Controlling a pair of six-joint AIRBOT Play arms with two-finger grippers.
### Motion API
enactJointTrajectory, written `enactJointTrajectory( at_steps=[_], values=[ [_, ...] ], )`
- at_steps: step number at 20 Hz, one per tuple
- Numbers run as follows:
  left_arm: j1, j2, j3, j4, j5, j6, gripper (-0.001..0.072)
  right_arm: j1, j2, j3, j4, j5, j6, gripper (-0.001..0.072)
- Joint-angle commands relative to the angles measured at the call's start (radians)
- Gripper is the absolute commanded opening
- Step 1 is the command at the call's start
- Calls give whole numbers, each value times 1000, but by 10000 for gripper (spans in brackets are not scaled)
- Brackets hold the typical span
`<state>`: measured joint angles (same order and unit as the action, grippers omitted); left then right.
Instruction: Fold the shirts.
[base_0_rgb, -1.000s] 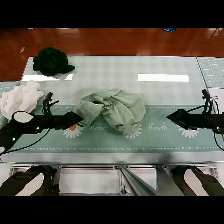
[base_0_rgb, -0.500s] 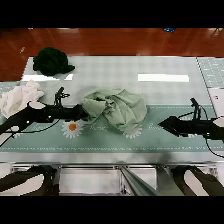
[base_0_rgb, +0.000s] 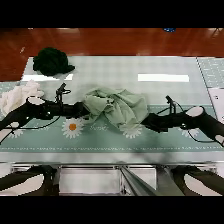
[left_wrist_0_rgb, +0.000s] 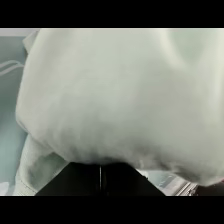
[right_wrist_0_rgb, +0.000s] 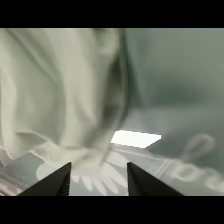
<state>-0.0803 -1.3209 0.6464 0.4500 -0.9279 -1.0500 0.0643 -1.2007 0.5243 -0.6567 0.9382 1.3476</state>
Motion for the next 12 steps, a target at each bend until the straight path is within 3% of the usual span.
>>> enactJointTrajectory(
  at_steps=[1, 3, 5, 6, 10, 12],
  values=[
    [1, -1, 3, -1, -8, 2, 16, 119, -125, 92, 55, -70, 5, 400],
    [1, -1, 3, -1, -8, 2, 16, 147, -181, 160, 76, -88, 10, 274],
    [10, 0, 8, 3, -13, 2, 16, 150, -225, 233, 65, -76, 39, 229],
    [34, 5, 26, 5, -42, 2, 16, 142, -236, 282, 44, -45, 29, 52],
    [202, 100, 216, 2, -209, 3, 15, 78, -161, 560, -88, 76, 20, 26],
    [274, 174, 362, 2, -237, -49, 15, 30, -96, 754, -145, 111, 41, 26]
  ],
)
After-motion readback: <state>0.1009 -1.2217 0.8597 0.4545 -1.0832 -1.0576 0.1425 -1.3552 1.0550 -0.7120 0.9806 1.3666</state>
